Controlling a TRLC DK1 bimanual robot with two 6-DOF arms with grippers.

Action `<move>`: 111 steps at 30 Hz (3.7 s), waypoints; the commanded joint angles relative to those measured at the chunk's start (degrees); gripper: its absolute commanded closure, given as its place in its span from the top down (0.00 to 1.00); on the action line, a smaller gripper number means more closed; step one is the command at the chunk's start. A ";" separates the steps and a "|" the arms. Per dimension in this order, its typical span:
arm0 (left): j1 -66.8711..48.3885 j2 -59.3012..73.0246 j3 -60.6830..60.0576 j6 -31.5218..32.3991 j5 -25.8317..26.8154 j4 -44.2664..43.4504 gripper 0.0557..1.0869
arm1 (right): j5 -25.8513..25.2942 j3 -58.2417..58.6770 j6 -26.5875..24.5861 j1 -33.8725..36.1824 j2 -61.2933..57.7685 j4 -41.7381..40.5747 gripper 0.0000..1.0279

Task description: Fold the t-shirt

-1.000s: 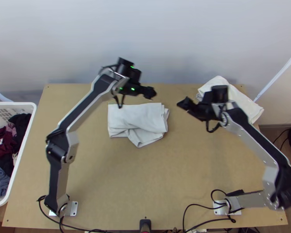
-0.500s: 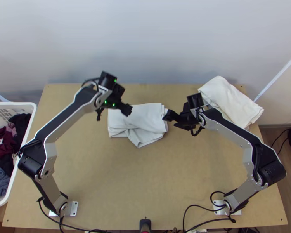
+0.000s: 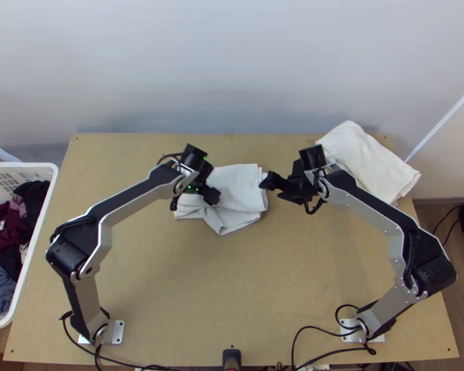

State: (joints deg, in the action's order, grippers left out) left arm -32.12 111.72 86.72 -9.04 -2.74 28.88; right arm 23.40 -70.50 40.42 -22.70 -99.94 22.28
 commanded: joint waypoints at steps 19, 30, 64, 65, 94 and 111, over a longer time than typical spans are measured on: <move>0.21 -4.85 -6.03 0.86 -0.77 -0.32 0.96 | 3.67 -11.94 -1.31 -0.50 -16.43 -0.31 0.96; 0.39 -6.60 -6.74 0.95 -1.74 0.30 0.96 | 5.43 -13.08 -2.02 -3.93 -20.65 -2.77 0.96; 9.44 -20.40 -7.00 4.99 -1.56 4.78 0.96 | 6.92 -12.73 -1.84 2.48 -1.22 -3.47 0.03; 9.71 -20.75 -7.26 4.91 -1.56 4.78 0.96 | 7.01 -13.00 -1.75 3.36 -0.34 -3.47 0.03; 9.44 -23.66 -9.29 4.82 -1.65 4.60 0.96 | 5.78 -31.98 14.33 35.53 1.59 -9.63 0.03; 9.44 -24.53 -9.64 4.99 -1.65 4.60 0.96 | 9.74 -33.48 8.62 36.41 -10.36 -7.78 0.03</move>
State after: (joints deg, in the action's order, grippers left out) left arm -22.44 88.68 78.30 -4.71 -4.95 33.32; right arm 32.25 -102.91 51.53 12.91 -108.77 14.72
